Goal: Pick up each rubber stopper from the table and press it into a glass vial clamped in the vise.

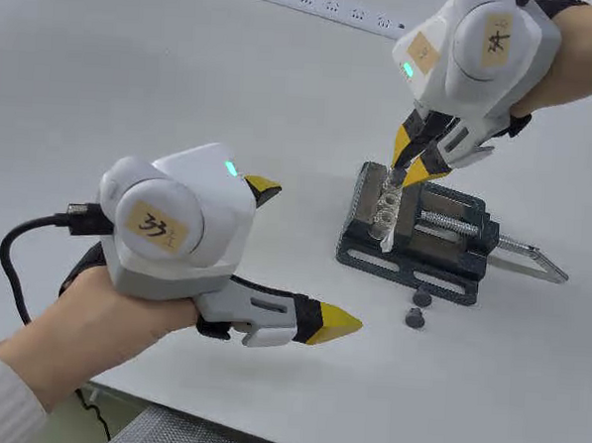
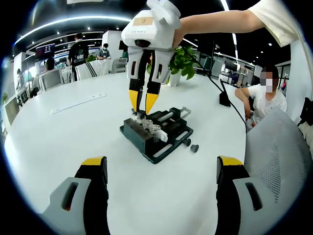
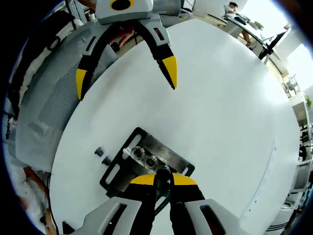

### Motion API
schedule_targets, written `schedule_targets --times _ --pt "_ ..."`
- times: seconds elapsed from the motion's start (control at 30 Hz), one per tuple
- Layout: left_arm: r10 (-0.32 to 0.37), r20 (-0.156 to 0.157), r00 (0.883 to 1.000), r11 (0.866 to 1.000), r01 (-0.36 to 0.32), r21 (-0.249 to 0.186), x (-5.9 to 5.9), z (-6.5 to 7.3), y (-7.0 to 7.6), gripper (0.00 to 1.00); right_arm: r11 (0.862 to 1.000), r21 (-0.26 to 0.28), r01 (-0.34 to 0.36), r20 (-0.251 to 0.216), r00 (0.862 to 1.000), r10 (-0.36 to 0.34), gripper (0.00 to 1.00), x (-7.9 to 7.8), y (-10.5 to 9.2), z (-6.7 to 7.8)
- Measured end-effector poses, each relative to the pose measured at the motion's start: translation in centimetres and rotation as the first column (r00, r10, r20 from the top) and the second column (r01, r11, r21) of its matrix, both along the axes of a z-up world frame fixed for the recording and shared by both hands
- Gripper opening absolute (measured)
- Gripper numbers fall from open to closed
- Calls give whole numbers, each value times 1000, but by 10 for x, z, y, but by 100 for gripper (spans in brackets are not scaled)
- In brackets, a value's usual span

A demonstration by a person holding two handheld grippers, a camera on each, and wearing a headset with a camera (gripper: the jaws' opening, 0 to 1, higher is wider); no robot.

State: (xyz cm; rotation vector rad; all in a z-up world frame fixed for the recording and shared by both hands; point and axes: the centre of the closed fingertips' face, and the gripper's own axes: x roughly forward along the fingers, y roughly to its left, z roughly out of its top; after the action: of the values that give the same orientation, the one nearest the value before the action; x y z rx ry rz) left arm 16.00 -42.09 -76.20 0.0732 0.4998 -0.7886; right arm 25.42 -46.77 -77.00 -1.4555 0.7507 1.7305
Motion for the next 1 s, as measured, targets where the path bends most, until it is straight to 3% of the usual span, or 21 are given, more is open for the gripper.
schedule_targets --times 0.27,0.4,0.53,0.7,0.93,1.0 --pt "-5 0 1000 1000 5 -3 1 0 -1 91 995 -29 99 -20 995 -100 4 -2 3 0" --pt "-5 1 1000 1000 5 -5 1 0 -2 91 992 -46 117 -22 993 -118 4 -4 1 0" --pt "-3 -1 1000 1000 3 -8 0 0 -3 91 983 -46 176 -32 984 -178 4 -3 1 -1" --pt "-6 0 1000 1000 6 -10 0 0 -4 90 986 -40 164 -25 986 -165 5 -1 2 -1" --pt "4 2 1000 1000 -4 -11 0 1 0 89 998 -19 52 -10 999 -52 6 0 1 -1" --pt "8 1 1000 1000 -8 -14 -1 1 1 89 998 -15 65 -12 998 -65 5 -1 0 0"
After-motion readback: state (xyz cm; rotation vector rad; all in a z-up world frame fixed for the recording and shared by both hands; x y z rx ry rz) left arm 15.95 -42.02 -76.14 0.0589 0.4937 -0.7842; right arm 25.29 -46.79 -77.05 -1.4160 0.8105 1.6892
